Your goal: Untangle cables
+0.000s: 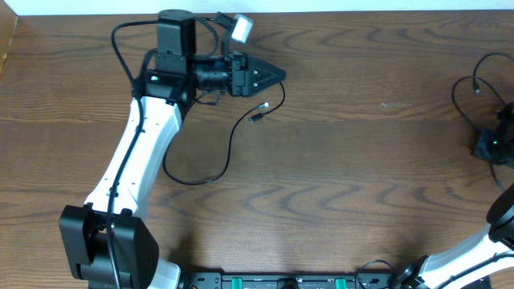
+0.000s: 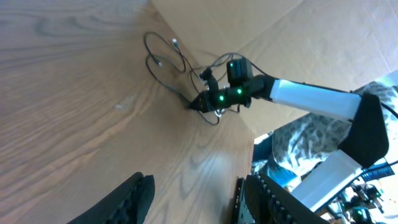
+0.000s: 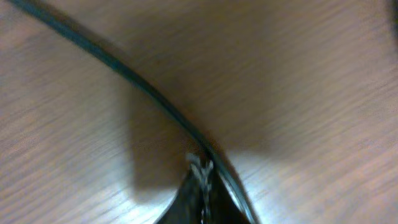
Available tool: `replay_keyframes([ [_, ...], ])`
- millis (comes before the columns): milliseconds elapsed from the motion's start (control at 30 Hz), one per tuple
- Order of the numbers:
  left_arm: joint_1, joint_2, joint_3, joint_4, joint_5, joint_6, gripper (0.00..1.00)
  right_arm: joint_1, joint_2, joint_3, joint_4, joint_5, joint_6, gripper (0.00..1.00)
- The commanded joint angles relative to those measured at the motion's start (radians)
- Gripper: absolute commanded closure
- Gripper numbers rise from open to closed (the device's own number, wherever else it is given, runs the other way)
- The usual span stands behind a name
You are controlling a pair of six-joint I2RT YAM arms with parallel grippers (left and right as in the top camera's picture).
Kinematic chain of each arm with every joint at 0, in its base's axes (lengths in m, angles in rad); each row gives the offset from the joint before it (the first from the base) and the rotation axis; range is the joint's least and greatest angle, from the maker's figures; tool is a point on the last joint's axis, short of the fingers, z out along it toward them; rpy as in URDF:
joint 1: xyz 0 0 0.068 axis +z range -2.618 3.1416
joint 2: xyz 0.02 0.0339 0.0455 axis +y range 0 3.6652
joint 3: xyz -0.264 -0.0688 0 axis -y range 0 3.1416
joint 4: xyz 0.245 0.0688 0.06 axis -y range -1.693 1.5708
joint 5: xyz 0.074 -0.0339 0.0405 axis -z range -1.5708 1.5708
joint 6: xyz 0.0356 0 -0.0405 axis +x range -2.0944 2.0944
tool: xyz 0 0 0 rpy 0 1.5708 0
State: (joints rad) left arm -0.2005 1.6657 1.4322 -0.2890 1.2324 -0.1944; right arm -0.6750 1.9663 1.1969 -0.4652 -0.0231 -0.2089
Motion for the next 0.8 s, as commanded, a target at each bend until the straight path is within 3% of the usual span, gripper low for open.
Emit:
replay_keyframes([
  [0,-0.029,-0.035,0.01,-0.002,-0.019,-0.01,0.48,-0.037,0.092,-0.017,-0.002,0.055,-0.013,0.99],
  [500,-0.039,-0.04,0.014,-0.003,-0.048,-0.037,0.48,-0.095,0.097,0.172,-0.065,0.19,-0.05,0.99],
  [767,-0.055,-0.04,0.014,-0.025,-0.048,-0.037,0.47,-0.172,0.097,0.361,-0.161,0.193,-0.05,0.99],
])
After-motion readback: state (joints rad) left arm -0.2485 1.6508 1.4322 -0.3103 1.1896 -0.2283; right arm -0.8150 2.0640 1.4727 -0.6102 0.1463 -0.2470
